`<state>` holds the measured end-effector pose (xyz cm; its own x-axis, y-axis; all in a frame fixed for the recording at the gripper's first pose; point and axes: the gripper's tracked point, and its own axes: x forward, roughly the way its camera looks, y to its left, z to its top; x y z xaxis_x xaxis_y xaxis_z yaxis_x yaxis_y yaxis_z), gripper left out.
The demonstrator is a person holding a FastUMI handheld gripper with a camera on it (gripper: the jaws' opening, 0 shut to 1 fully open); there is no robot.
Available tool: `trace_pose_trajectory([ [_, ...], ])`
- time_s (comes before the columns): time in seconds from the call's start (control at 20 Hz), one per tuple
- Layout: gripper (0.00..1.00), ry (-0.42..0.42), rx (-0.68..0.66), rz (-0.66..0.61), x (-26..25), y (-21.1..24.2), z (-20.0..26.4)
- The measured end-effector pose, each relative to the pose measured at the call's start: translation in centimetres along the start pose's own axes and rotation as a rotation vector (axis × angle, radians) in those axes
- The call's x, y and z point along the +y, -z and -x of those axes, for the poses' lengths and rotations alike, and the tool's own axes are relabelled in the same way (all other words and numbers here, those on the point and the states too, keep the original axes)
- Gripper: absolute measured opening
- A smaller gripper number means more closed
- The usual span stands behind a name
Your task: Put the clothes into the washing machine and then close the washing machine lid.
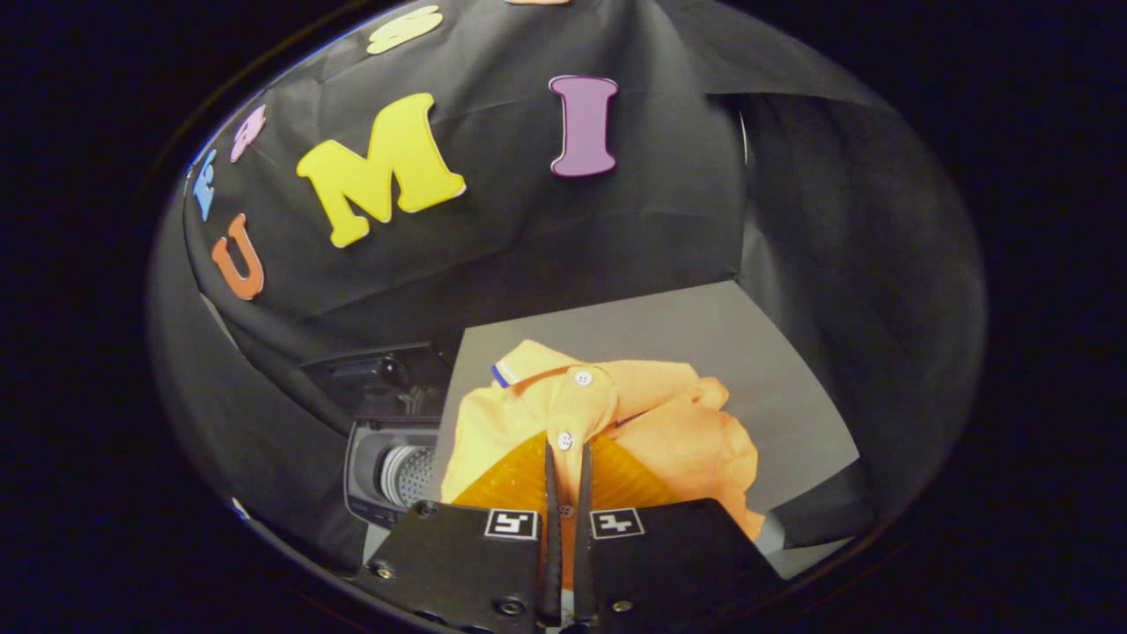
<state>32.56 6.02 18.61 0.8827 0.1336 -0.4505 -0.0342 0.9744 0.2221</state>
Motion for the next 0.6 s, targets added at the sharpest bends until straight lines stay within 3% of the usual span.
trace_pose_trajectory([
  [0.6,0.09,-0.093,-0.132,0.058,12.1,-1.0,8.8],
])
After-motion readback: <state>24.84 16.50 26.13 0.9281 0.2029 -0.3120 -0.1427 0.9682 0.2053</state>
